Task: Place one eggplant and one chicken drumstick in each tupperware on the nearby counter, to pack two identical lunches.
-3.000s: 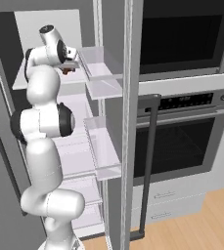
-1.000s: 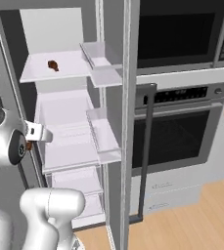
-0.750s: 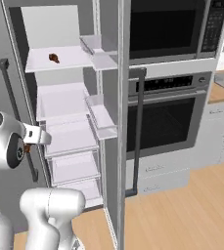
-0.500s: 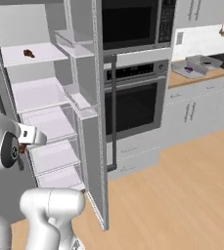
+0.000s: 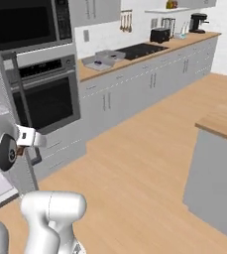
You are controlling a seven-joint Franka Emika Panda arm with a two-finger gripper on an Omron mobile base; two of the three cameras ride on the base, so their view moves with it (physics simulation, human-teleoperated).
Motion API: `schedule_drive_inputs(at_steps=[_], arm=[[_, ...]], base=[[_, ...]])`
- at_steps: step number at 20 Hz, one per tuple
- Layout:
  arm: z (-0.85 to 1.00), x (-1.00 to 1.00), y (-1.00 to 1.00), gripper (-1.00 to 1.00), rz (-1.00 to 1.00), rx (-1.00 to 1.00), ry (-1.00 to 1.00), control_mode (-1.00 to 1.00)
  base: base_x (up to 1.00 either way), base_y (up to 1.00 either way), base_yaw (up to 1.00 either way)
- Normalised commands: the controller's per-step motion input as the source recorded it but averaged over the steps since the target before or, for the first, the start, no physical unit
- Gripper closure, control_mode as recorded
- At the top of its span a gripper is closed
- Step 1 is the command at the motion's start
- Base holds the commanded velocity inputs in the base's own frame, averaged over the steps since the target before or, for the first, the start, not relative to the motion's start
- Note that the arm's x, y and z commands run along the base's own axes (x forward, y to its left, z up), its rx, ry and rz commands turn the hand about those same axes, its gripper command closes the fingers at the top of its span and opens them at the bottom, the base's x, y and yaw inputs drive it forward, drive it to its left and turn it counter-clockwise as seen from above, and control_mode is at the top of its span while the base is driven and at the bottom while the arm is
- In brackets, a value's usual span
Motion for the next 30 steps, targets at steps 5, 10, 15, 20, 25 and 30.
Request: schedule_drive_inputs(at_steps=[5, 10, 15, 20, 25, 30], arm=[[0.00, 0.00, 0.00, 1.00, 0.00, 0.00, 0.00, 1.00], [0.00, 0.00, 0.00, 1.00, 0.00, 0.00, 0.00, 1.00], [0.00, 0.00, 0.00, 1.00, 0.00, 0.00, 0.00, 1.00], [0.00, 0.00, 0.00, 1.00, 0.00, 0.00, 0.00, 1.00], [0.00, 0.00, 0.00, 1.00, 0.00, 0.00, 0.00, 1.00], [0.00, 0.00, 0.00, 1.00, 0.00, 0.00, 0.00, 1.00]], base=[[1.00, -0.98, -0.06], [1.00, -0.56, 0.10], [1.00, -0.19, 0.25], [1.00, -0.04, 0.31], [1.00, 0.00, 0.38], [1.00, -0.22, 0.26]])
